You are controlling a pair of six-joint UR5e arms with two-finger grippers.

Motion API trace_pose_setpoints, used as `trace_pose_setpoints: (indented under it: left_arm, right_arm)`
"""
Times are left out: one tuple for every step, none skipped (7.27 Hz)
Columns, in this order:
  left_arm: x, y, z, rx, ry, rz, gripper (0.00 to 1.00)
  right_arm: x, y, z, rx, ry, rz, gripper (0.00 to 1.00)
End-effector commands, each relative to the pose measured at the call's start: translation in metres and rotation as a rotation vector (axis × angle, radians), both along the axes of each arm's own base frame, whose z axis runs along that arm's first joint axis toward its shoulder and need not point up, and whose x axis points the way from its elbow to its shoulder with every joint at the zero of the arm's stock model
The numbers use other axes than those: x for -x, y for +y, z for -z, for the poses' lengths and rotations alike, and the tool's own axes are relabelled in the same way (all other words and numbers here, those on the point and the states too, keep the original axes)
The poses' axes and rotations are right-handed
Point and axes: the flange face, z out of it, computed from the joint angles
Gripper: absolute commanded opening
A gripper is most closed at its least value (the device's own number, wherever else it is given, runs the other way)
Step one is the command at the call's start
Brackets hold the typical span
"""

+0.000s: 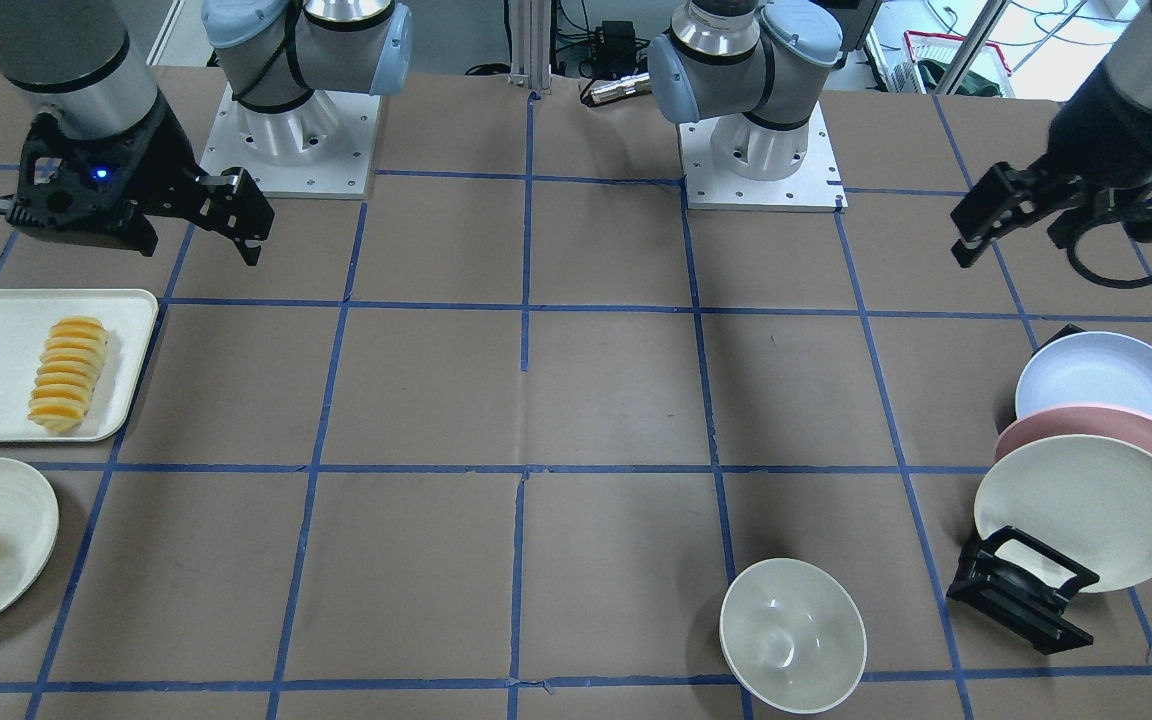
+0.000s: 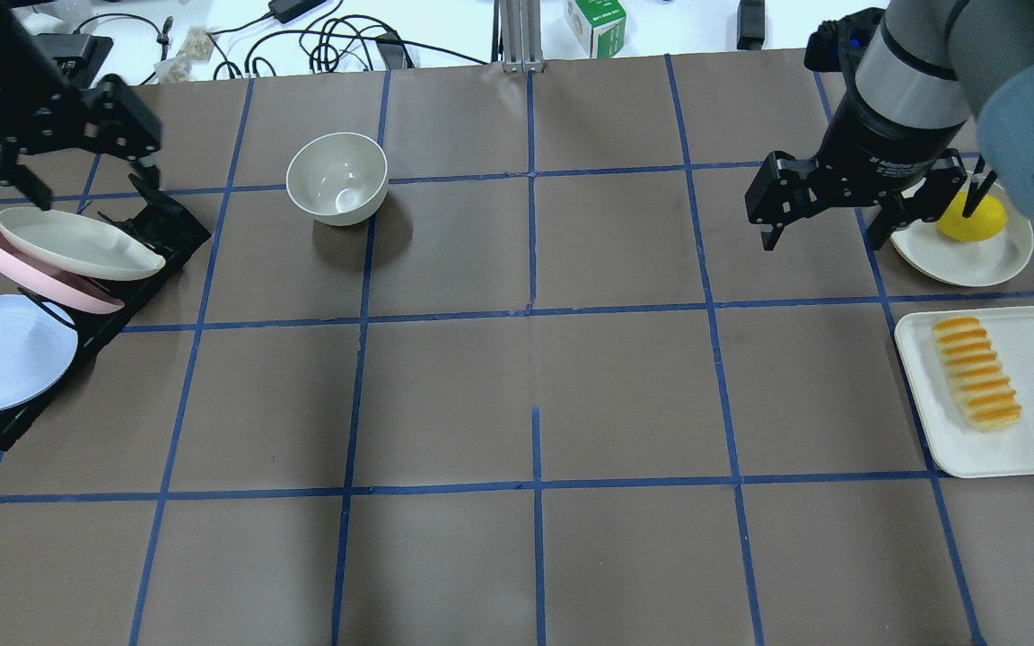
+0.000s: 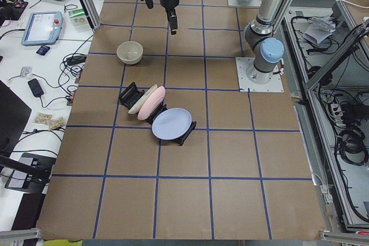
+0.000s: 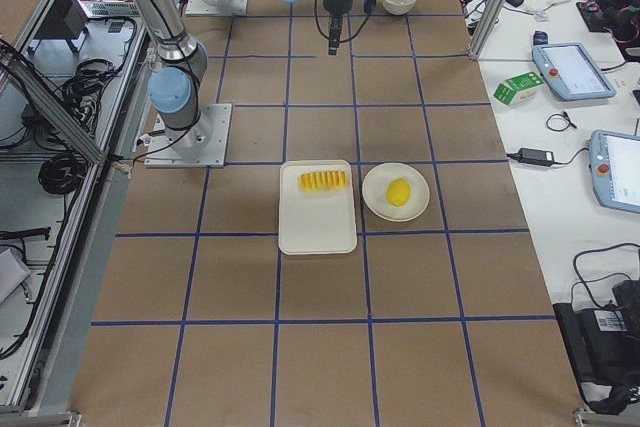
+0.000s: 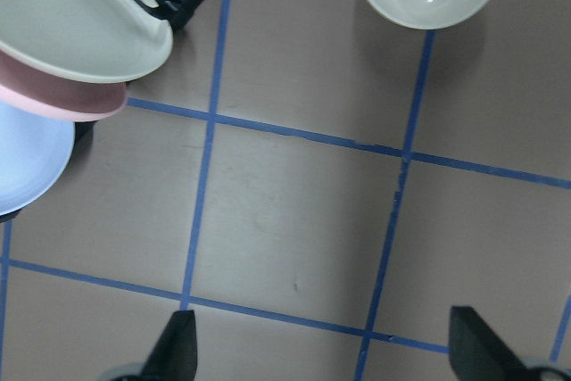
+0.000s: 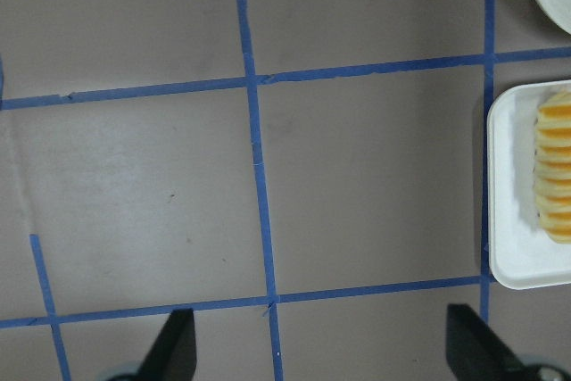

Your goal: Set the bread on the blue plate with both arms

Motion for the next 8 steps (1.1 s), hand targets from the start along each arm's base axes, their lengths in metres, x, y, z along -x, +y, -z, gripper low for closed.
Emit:
trace_pose_setpoints:
  left_arm:
    - [-0.12, 0.035, 0.006, -0.061, 0.06, 0.029, 1.0]
    - [-0.168, 0.048, 0.026, -0.079, 0.101, 0.103, 1.0]
    - [-0.195, 0.054, 0.038, -0.077, 0.105, 0.079, 1.0]
    - [-0.211, 0.046, 0.055, -0.028, 0.047, -0.002, 1.0]
    - [-0.236, 0.047, 0.094, -0.005, 0.004, -0.086, 1.0]
    - [-0.253, 0.049, 0.131, -0.005, -0.07, -0.106, 1.0]
    - [-0.267, 0.05, 0.155, -0.018, -0.155, -0.121, 1.0]
    - [-0.285, 0.056, 0.18, -0.039, -0.134, -0.161, 1.0]
  right_arm:
    - [0.105, -0.003, 0.039, -0.043, -0.029, 0.03, 1.0]
    - [0.138, 0.001, 0.058, -0.014, 0.006, 0.01, 1.0]
    - [0.161, 0.003, 0.089, -0.004, 0.034, -0.032, 1.0]
    - [0.19, 0.002, 0.113, 0.02, 0.049, -0.038, 1.0]
    - [0.218, 0.0, 0.141, 0.001, 0.04, -0.006, 1.0]
    - [0.239, -0.007, 0.169, -0.017, 0.029, 0.021, 1.0]
    - [0.256, -0.014, 0.199, -0.043, 0.046, 0.035, 1.0]
    - [0.262, -0.019, 0.219, -0.064, 0.058, 0.036, 1.0]
